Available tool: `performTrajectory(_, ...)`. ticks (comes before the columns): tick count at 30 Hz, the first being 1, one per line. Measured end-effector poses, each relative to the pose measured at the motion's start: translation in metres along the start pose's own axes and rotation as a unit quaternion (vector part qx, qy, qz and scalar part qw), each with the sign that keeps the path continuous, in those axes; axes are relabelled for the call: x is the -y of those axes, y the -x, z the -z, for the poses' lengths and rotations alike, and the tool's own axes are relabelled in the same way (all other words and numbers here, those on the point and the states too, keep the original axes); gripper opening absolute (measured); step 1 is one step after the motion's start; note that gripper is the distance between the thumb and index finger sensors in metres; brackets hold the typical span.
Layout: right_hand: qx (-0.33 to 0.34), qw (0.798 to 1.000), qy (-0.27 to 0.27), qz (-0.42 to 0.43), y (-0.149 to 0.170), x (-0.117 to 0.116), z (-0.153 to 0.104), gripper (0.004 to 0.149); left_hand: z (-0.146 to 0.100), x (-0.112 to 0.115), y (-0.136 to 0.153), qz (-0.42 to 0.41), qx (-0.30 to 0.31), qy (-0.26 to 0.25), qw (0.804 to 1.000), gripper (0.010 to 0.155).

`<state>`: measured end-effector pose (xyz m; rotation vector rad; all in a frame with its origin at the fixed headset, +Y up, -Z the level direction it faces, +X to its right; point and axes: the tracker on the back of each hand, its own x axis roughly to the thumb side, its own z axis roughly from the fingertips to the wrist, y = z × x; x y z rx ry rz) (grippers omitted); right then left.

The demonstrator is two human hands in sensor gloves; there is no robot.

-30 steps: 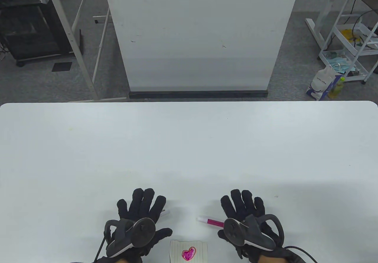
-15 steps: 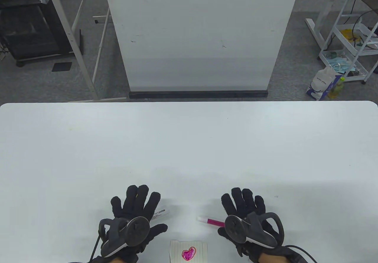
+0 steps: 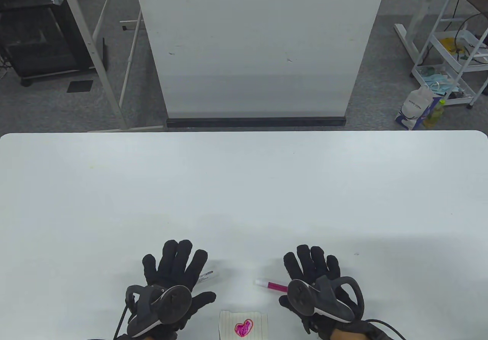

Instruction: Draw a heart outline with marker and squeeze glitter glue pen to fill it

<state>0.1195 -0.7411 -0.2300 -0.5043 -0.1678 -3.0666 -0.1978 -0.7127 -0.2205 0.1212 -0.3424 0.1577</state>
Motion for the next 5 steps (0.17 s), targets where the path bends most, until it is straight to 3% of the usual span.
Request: performTrajectory(5, -0.003, 1.000, 0.000, 0.000, 0.0002, 0.0005, -0.0003, 0.091, -0.0001, 0.0020, -0.0026, 0.000, 0.006, 0.007, 1.000, 0.089)
